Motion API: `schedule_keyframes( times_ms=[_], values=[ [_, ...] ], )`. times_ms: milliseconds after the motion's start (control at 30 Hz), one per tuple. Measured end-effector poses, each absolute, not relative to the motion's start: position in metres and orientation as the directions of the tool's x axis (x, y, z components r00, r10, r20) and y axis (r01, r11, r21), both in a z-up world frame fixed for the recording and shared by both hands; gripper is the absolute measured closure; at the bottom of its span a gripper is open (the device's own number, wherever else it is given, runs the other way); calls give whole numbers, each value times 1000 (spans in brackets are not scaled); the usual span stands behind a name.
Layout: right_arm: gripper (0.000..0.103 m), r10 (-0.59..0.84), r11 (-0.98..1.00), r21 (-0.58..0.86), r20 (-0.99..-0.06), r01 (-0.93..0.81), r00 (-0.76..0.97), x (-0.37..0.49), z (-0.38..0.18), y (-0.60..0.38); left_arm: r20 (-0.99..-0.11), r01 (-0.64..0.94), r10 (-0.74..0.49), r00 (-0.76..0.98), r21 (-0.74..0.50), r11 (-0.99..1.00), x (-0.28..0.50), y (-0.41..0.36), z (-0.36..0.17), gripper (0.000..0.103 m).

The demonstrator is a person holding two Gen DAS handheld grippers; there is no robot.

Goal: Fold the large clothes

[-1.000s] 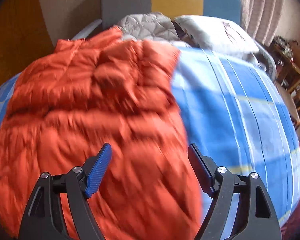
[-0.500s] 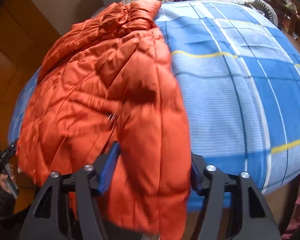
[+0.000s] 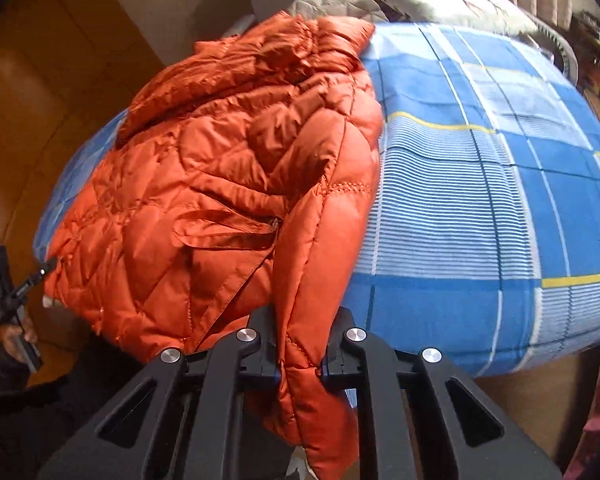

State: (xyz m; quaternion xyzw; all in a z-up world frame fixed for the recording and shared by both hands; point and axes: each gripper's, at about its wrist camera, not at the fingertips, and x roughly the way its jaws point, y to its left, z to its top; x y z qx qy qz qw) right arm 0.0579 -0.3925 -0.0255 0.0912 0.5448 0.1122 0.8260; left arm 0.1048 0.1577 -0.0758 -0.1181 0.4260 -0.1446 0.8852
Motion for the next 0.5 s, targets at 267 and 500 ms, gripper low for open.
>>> schedule_keyframes(
  times_ms=[267,500],
  values=[
    [92,270,963,247,-874,-111,403,5,19,-391,-689,177,-414,595,-390,903,53,180,-46,97],
    [93,275,961,254,-860,-107,429,-31,52,-382,-617,186,-498,609,-500,846,12,195,-20,97]
  ],
)
